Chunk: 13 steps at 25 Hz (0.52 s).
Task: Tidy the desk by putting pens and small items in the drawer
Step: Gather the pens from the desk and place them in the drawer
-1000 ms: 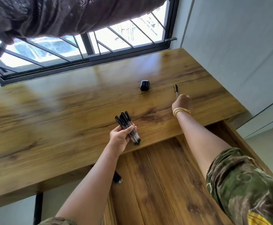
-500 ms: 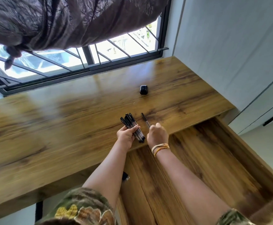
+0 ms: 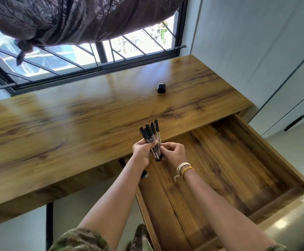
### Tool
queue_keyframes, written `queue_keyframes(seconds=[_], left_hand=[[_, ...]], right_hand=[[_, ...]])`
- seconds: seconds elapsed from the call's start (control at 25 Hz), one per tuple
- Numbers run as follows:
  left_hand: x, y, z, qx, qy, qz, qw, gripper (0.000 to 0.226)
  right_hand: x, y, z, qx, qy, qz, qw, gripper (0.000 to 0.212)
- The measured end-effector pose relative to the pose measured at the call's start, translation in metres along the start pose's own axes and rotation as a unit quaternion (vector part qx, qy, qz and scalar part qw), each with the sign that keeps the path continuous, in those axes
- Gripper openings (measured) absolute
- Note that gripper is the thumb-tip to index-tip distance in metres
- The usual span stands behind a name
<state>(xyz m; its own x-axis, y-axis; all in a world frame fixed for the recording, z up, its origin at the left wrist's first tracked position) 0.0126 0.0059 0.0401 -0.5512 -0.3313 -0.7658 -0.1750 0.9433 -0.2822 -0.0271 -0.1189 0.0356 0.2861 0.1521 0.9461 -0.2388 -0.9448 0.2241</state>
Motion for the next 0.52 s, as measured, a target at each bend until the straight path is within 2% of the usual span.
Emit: queue_keyframes(seconds=[0.08,0.24,0.52], left_hand=[[0.008,0.006,-0.008,0.004,0.004,0.006,1.0,0.018],[0.022,0.017,-0.025,0.019,0.016,0.024,0.999,0.015],[0.059,0.026,-0.047,0.004,0.065,0.004,0.998,0.02]], right_hand=[[-0.005,-0.001,-0.008,0.012,-0.011,-0.002,1.0,0.016],[-0.007,0.004,-0.027,0.044,-0.024,-0.024,0.998,0.005],[-0.024,0.015,-0.05,0.112,-0.091,-0.059,0.988,0.006]])
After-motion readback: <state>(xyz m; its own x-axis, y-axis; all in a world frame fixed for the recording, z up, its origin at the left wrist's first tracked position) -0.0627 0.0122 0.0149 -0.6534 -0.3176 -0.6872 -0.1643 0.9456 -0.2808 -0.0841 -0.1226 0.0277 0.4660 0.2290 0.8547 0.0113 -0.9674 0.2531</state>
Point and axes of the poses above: each hand's wrist, its own z-axis towards the middle knuckle, its own y-axis out of the back of the hand, x = y × z, the point moved 2 cm from there along z, towards the middle knuckle, and after that the axes turned 3 degrees about z, right-handed, at the moved point
